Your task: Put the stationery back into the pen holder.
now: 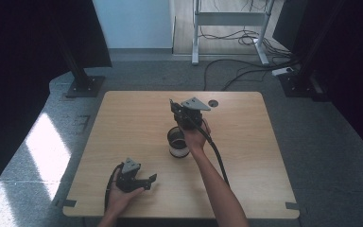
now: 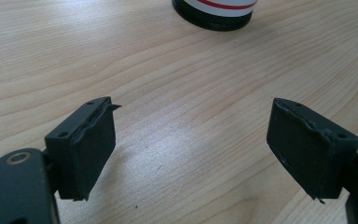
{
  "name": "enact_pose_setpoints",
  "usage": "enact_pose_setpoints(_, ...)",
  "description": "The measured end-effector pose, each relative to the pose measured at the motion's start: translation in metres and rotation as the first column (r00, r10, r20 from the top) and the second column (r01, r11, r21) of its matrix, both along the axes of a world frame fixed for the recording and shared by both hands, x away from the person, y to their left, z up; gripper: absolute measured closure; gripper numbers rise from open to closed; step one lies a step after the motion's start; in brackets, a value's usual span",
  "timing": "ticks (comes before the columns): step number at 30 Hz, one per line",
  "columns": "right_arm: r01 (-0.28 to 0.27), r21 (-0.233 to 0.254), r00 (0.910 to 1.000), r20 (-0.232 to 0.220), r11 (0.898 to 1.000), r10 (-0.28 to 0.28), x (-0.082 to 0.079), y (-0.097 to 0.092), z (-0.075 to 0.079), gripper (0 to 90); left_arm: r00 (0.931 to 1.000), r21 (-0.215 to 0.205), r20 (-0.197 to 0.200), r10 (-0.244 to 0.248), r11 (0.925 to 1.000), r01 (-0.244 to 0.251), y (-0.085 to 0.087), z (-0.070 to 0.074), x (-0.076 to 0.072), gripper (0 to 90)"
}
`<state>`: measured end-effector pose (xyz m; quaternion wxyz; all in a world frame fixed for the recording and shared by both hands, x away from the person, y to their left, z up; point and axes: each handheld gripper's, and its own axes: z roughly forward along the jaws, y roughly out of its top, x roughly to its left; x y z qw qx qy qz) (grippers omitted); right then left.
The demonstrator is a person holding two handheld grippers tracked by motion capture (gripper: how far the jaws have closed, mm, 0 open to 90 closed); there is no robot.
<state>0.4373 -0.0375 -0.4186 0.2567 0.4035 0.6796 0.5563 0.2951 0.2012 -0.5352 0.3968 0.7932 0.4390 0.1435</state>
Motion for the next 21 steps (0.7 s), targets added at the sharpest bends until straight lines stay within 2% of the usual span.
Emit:
enact_pose_setpoints(7,0.008,-0.004,0.9999,-0.009,1.000,-0.008,0.003,0.002,-0.009,78.4,1.0000,0.000,0.000,0.002,1.0000,-0.002,0.001,0.000,0.000,15.8)
enact_pose_setpoints(21,0.017,-0.002,0.9998,-0.006,1.000,-0.017,0.003,-0.003,-0.015,78.3,0.9999,0.005,-0.004,-0.010,0.9999,0.010,-0.001,0.000,-0.001,15.8)
